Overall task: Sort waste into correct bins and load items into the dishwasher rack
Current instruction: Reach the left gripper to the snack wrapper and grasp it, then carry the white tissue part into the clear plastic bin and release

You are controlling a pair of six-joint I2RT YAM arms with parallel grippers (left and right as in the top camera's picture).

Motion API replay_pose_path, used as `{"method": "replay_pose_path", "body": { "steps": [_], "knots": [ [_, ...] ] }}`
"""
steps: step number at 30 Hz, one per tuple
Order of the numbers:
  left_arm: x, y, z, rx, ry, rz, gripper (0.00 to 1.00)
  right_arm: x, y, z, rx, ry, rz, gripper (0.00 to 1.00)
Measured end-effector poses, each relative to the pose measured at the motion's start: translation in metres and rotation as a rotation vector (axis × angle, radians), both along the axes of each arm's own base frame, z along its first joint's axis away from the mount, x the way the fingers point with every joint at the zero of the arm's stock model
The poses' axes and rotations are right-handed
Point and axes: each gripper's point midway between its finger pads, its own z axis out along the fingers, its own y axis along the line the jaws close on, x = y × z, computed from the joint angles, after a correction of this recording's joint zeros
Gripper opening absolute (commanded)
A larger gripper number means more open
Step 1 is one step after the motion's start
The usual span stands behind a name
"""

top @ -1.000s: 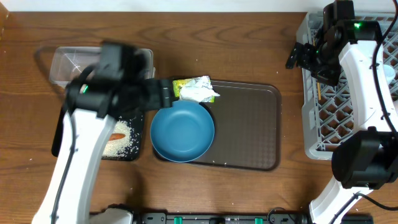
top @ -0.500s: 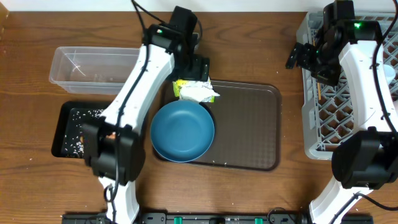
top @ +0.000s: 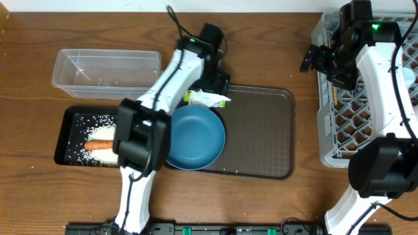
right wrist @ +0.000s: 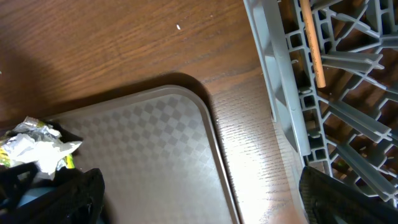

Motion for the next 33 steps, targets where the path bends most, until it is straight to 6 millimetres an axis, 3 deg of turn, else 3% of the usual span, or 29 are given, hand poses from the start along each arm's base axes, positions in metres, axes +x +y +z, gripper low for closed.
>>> {"method": "replay_pose_path", "body": {
  "steps": [5,9,12,23,26,33],
  "knots": [
    [0.001,-0.001,-0.023,0.074,0.0,-0.003,0.81,0.0,0.0,0.0,0.0,0.0,0.0,0.99],
    [0.004,0.007,-0.025,0.115,-0.012,0.025,0.66,0.0,0.0,0.0,0.0,0.0,0.0,0.99],
    [0.005,0.01,-0.025,0.132,-0.019,0.03,0.61,0.0,0.0,0.0,0.0,0.0,0.0,0.99],
    [0.006,0.012,-0.025,0.139,-0.023,0.049,0.24,0.0,0.0,0.0,0.0,0.0,0.0,0.99],
    [0.006,0.012,-0.025,0.14,-0.023,0.05,0.07,0.0,0.0,0.0,0.0,0.0,0.0,0.99],
    [0.005,0.011,-0.025,0.142,-0.019,0.047,0.06,0.0,0.0,0.0,0.0,0.0,0.0,0.99]
  ]
}}
